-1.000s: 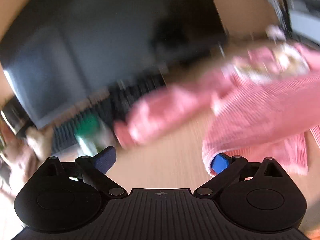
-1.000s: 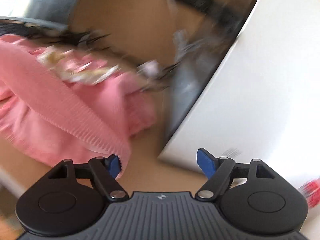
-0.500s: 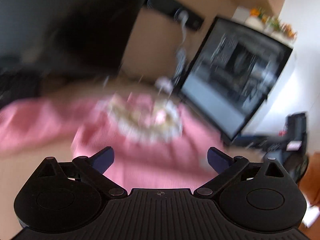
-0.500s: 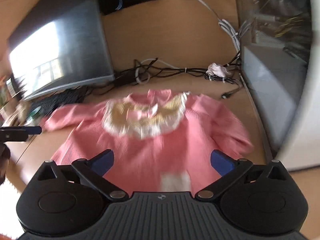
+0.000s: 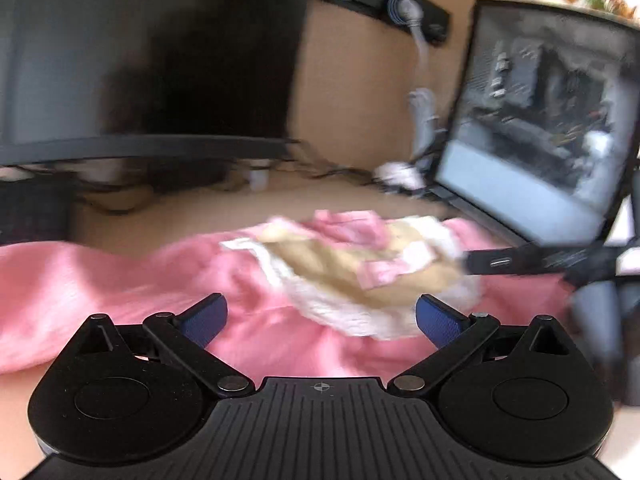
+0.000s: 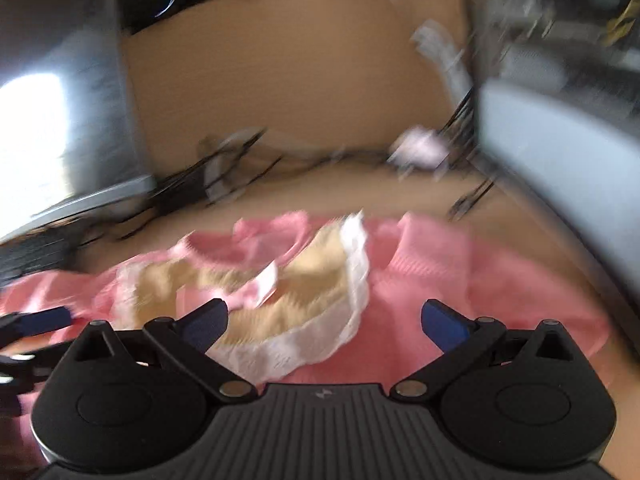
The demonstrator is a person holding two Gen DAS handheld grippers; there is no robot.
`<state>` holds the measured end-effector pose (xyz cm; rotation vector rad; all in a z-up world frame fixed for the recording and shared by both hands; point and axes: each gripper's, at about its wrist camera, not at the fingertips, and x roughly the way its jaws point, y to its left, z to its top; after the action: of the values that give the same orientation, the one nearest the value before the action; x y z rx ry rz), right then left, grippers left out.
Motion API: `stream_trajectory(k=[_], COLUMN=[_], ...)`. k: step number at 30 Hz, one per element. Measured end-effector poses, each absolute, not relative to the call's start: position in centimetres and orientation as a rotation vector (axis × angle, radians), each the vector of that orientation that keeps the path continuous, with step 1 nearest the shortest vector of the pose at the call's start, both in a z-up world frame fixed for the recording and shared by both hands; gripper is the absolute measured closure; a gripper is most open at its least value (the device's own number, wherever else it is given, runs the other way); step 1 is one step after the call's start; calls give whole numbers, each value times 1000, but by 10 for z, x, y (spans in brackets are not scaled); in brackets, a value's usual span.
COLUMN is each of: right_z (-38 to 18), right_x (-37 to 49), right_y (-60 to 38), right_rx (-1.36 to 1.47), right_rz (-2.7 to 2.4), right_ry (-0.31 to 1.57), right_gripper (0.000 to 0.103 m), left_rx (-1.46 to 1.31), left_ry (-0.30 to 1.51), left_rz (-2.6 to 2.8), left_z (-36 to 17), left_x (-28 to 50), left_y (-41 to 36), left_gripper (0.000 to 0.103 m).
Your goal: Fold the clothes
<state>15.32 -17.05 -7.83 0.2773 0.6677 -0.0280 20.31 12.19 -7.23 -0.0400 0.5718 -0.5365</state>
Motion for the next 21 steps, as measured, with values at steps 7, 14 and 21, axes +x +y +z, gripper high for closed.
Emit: stream_trajectory(k=[7, 14, 21], right_z=[-40, -56, -65], right_x=[87, 71, 50], right_y=[-245, -277, -279], right_rx=[171, 250, 235], right_rz=[-205, -289, -306], right_ry=[780, 853, 846], right_gripper=[10, 47, 39], left_rx=[-59, 225, 735], left_ry=[687, 672, 681], left_rz=[-381, -773, -1110], left_z=[-71, -28, -60], left_x=[195, 228, 242], left_y=[157, 31, -138], left_gripper=[0, 0, 0])
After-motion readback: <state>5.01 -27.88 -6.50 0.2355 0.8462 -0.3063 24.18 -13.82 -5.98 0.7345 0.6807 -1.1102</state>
